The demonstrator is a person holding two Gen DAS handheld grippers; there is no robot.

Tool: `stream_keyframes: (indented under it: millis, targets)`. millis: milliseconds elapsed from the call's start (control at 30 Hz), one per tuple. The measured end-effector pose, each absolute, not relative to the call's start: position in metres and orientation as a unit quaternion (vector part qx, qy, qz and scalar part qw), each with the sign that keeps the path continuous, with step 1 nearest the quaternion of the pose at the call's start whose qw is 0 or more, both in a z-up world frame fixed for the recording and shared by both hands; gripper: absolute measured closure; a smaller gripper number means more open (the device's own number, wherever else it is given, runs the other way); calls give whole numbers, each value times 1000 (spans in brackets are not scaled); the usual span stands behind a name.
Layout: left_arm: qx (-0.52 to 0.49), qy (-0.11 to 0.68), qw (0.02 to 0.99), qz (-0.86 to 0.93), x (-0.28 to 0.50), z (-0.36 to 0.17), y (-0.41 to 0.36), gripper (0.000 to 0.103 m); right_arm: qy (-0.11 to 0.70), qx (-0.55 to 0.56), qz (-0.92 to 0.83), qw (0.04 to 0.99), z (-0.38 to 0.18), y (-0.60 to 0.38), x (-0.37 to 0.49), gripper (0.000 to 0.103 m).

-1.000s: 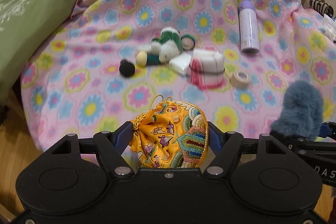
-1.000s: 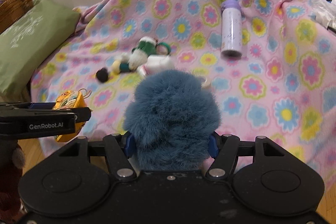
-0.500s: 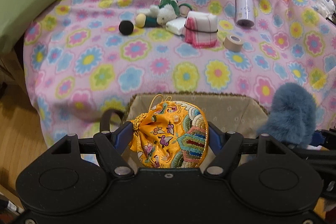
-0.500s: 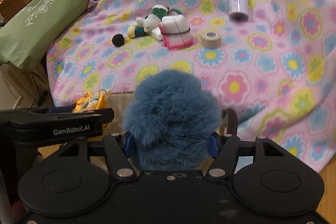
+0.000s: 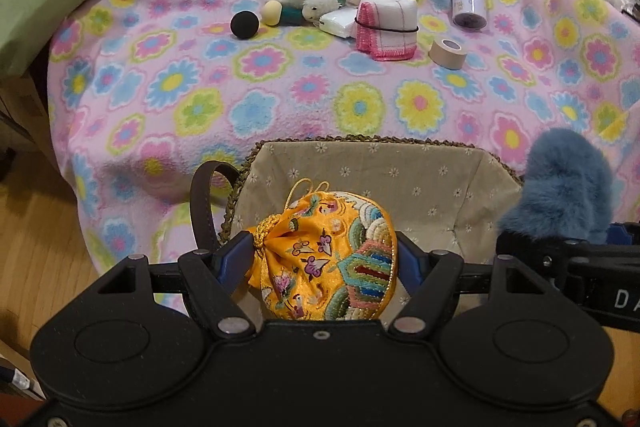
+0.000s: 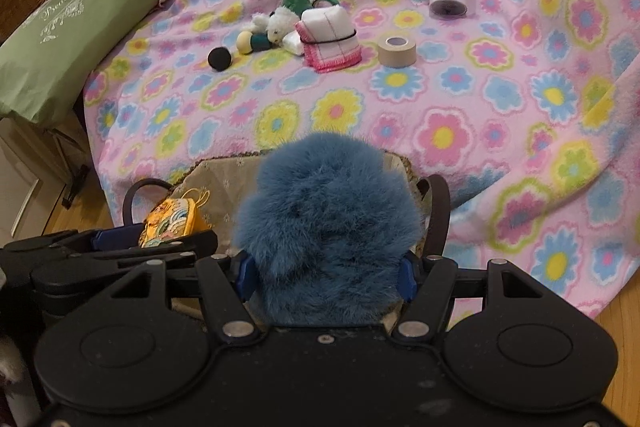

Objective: Organize soft objects
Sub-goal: 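Carry the yellow pouch and blue pom-pom over the woven basket with both tools, then open both tools to drop the pouch and pom-pom into the basket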

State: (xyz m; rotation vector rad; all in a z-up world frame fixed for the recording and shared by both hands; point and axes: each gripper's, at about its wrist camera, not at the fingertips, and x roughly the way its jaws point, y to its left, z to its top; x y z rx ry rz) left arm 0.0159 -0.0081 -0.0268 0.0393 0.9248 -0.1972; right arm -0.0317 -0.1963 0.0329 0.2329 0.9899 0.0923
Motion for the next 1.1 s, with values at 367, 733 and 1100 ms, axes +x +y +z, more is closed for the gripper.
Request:
stream_keyframes:
  millis: [367,733,1100]
  targets:
    - [11,445,891,-94,14,-28,-4,32,487,112,43,865,30,-198,-29,33]
    - [1,449,889,-92,15,-29,-3,27,486,113,43,866,30,-202,-28,27]
    - [5,426,901,-86,11,-20,-3,14,476,116,34,871,35,-204,-30,27]
